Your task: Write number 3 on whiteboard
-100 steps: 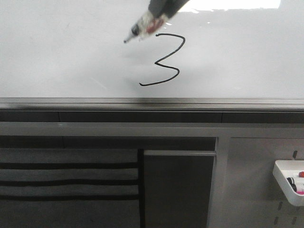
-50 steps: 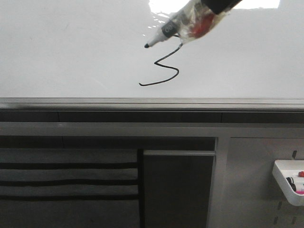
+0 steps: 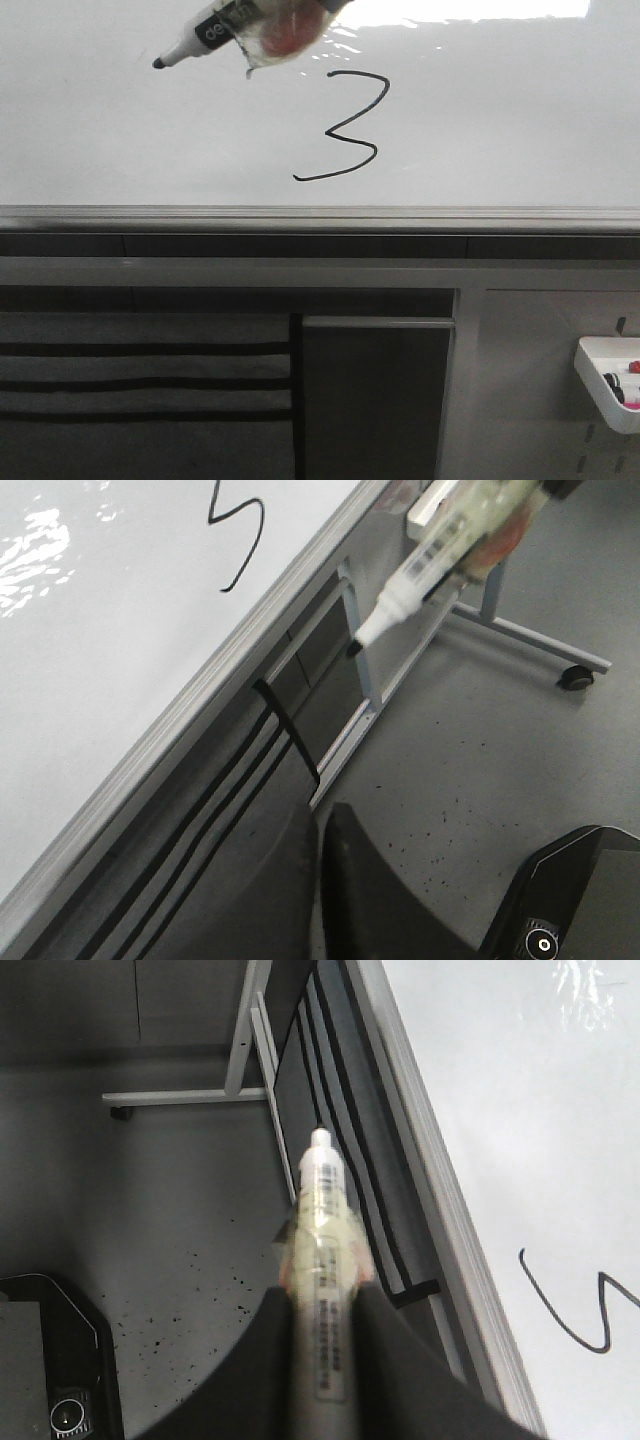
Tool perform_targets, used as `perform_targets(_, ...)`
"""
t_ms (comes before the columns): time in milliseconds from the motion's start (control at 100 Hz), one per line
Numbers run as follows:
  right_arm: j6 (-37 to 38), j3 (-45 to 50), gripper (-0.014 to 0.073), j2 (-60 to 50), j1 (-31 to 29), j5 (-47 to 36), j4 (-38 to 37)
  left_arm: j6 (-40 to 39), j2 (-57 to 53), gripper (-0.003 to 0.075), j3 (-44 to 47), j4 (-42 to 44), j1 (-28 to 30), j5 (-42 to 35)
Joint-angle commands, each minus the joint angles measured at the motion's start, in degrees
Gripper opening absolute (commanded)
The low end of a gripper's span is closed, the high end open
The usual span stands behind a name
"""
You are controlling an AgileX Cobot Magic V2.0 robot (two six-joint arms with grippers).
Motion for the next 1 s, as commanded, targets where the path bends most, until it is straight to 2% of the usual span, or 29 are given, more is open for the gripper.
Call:
perform_targets(0,-0.84,-1.43,-0.0011,-0.46,0.31,-4.61,0.25,1.44,1.99,-0.0018,-3.96,-3.11,-0.03,-4.4)
perform_targets(250,-0.84,-1.43,-0.0011,0.1,0.31,-4.48,0.25,1.44,5.95,-0.0018,-5.72,-3.11,-0.03,-7.91)
perform_targets(560,-1.67,-1.43,-0.0011,0.16,0.31,-7.51,-0.23,1.44,8.43,-0.0018,-5.72,-3.92,-0.03,-8.21)
perform_targets(680,-3.87,-1.43,-0.0011,0.38,0.31,-8.24,-0.23,5.62,8.54,-0.0008,-5.75,-3.95,-0.03,-8.1)
perform_targets(770,-3.87,-1.43,-0.0011,0.44,0.31,-8.62,-0.23,9.89,8.54,0.0066,-5.84,-4.11,-0.78,-8.31)
perform_targets(920,-3.87,-1.43,-0.0011,0.44,0.31,-8.62,-0.23,16.94,8.77,0.0335,-5.96,-4.31,-3.74,-10.77)
perform_targets(990,-3.87,-1.43,-0.0011,0.44,0.34,-8.73,-0.23,20.65,9.11,0.041,-5.96,-4.31,-5.09,-12.61)
